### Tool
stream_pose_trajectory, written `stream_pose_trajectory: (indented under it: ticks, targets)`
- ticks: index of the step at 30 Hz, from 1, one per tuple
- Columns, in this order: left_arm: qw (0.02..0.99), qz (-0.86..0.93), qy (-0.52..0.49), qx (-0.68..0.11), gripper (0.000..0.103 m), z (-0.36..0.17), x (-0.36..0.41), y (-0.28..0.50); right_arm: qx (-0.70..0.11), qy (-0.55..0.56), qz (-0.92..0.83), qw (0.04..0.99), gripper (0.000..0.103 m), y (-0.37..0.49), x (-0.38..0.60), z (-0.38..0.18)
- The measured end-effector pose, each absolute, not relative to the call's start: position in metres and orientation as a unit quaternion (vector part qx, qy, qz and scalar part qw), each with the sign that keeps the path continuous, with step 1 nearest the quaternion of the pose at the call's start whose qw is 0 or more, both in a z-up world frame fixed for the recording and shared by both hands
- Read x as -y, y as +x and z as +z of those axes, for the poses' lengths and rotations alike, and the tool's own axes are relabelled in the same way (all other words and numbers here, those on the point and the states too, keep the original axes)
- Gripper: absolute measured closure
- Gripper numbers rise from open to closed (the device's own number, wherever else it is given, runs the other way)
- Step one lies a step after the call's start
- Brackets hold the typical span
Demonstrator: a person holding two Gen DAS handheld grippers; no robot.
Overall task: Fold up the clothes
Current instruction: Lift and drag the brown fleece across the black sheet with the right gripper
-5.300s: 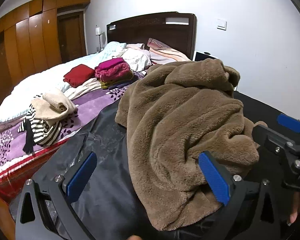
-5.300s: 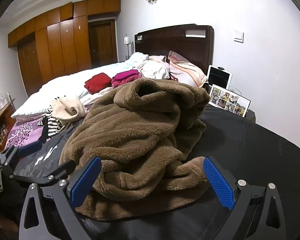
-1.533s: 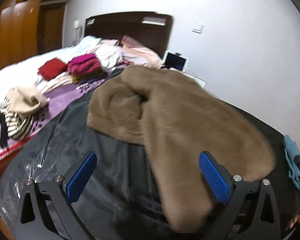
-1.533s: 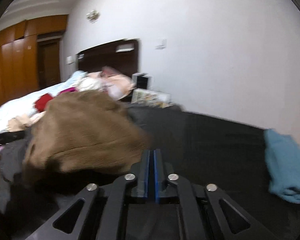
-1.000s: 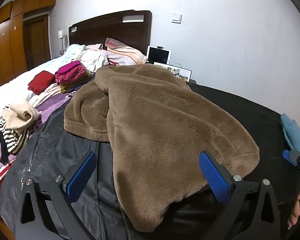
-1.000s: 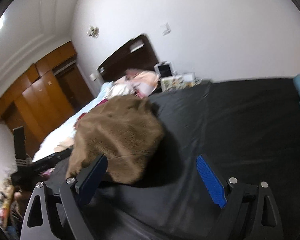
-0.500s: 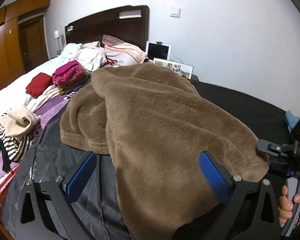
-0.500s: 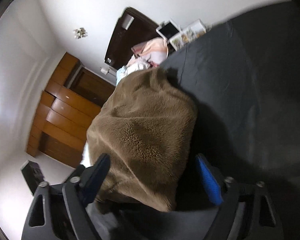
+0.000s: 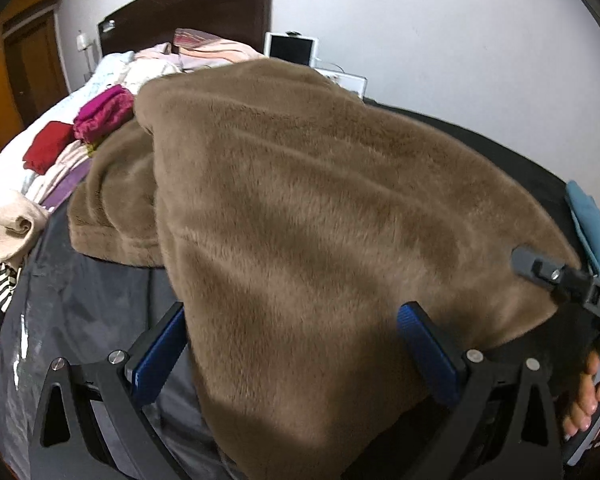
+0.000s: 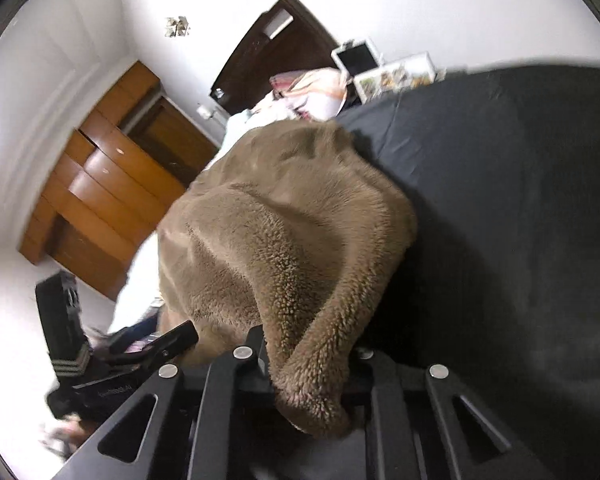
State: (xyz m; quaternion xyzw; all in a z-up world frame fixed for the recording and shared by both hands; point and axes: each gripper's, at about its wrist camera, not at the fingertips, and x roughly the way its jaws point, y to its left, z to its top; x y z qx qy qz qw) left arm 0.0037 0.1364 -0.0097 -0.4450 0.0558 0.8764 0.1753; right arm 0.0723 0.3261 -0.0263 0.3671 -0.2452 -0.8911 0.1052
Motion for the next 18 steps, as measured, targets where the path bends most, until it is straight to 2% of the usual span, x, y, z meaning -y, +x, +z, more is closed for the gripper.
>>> stream_pose_trajectory:
  ticks: [7,18]
  targets:
    - [0.221,0.865,-0.445,-0.078,0.000,-0.002,-0.160,0.032,0.155,0.350,-0.922,0.055,0.086,0.120,-0.326,-0.004]
    - [0.270,0.876,-0.394,-0.071,0.000,0.049,-0.181,0.061,0.152,0.346,-0.925,-0.036,0.086,0.240,-0.409,-0.006]
